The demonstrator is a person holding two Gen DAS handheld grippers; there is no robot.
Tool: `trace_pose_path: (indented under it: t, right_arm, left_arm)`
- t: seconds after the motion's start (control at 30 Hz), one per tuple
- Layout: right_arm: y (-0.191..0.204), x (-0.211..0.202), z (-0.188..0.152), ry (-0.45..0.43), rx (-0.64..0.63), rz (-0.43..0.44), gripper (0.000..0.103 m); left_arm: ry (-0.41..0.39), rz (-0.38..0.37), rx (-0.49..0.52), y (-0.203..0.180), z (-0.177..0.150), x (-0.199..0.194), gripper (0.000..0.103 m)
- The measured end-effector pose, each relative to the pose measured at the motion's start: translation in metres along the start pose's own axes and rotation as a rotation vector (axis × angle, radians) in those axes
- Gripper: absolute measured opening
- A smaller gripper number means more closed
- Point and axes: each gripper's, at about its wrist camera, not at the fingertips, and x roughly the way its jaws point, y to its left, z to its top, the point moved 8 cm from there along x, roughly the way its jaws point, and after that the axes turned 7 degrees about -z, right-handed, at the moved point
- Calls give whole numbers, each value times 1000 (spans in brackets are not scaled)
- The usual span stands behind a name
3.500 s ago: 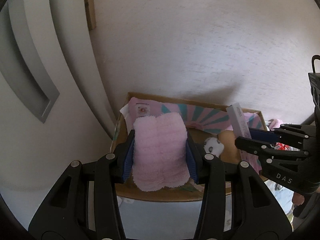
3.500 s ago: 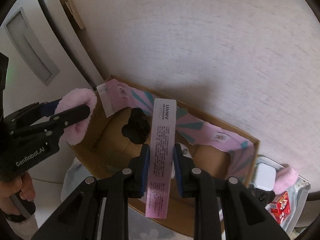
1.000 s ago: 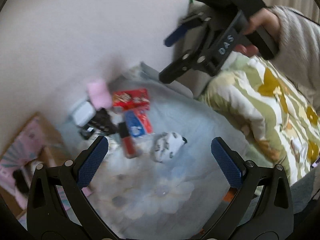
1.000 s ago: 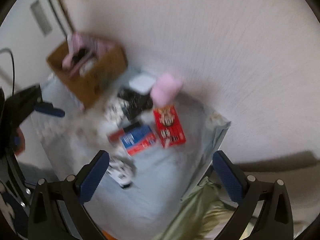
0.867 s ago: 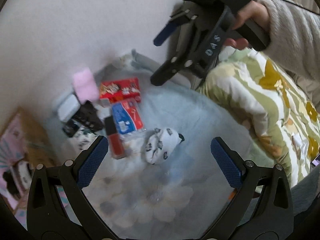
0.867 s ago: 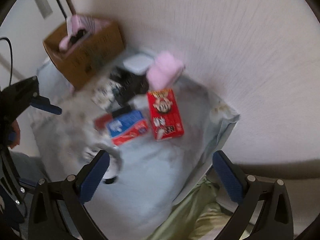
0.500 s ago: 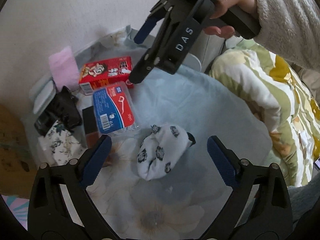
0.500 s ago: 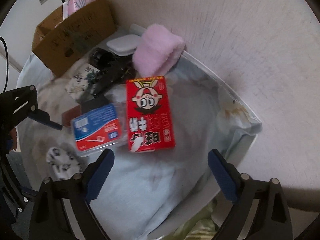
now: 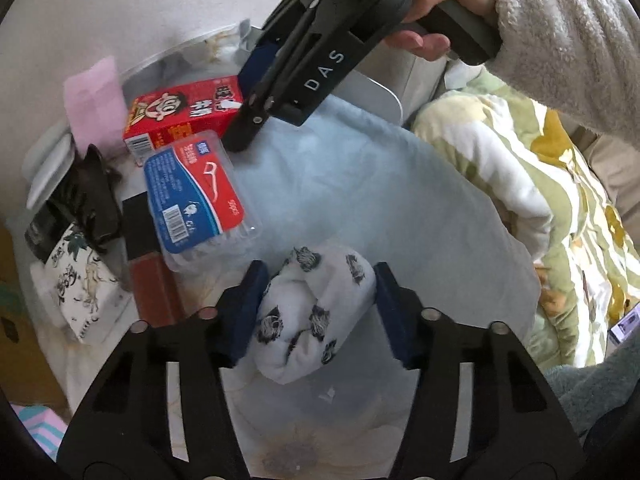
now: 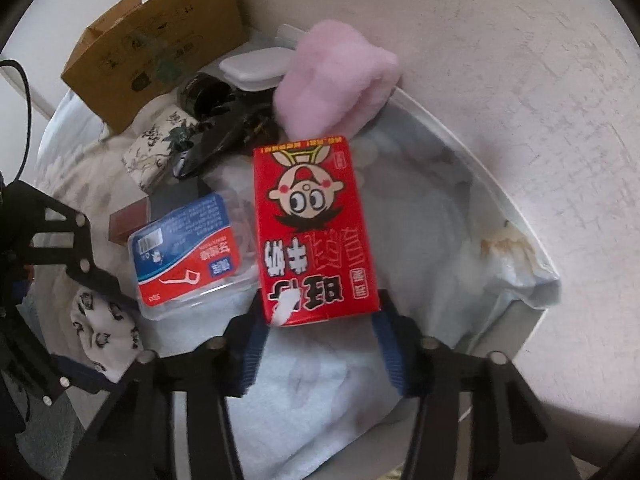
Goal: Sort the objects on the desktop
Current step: 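Grasp the red carton with the right tool while the left grasps the white paw-print sock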
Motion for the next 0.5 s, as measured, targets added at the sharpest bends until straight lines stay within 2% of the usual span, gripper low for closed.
trace_pose_path:
  t: [0.17,0.5]
  right_arm:
    - [-1,-9,-3,-30,8,-16,46]
    - [-12,-44,-14,-80,75,-54,45]
  left_arm:
    - [-13,-22,-19,-1,-2,-5,45]
    - [-48,-25,-32,-7,2,-27,44]
